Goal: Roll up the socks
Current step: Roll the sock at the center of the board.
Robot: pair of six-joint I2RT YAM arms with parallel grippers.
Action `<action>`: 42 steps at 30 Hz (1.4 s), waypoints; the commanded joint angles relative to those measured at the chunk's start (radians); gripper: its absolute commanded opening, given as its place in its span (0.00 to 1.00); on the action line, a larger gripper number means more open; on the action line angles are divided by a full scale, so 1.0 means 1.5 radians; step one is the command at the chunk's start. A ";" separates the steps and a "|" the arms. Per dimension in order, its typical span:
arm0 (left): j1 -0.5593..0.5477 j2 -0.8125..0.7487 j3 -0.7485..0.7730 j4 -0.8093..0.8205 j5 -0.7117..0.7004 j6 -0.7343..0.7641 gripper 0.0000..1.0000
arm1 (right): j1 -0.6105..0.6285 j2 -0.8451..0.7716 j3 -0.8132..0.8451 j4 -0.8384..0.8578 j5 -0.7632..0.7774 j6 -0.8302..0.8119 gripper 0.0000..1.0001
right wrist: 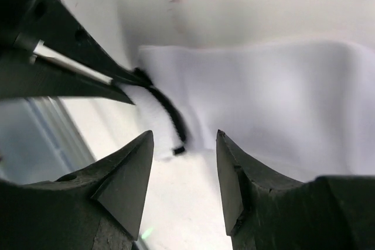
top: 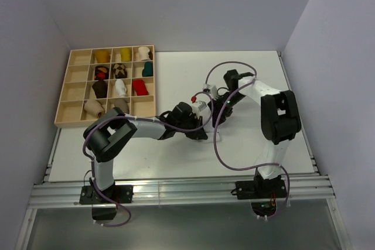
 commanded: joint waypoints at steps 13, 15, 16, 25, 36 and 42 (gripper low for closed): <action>0.069 0.066 0.080 -0.306 0.176 -0.218 0.00 | -0.043 -0.320 -0.240 0.266 0.048 -0.031 0.58; 0.073 0.072 0.084 -0.323 0.189 -0.241 0.00 | -0.015 -0.379 -0.301 0.302 0.080 -0.040 0.59; 0.075 0.075 0.089 -0.334 0.196 -0.248 0.00 | 0.018 -0.412 -0.338 0.334 0.104 -0.049 0.60; 0.076 0.111 0.202 -0.493 0.171 -0.269 0.00 | 0.158 -0.498 -0.454 0.433 0.168 -0.094 0.65; 0.085 0.134 0.233 -0.515 0.192 -0.289 0.00 | 0.284 -0.508 -0.493 0.476 0.246 -0.101 0.66; 0.088 0.141 0.237 -0.504 0.209 -0.298 0.00 | 0.325 -0.464 -0.499 0.505 0.279 -0.098 0.65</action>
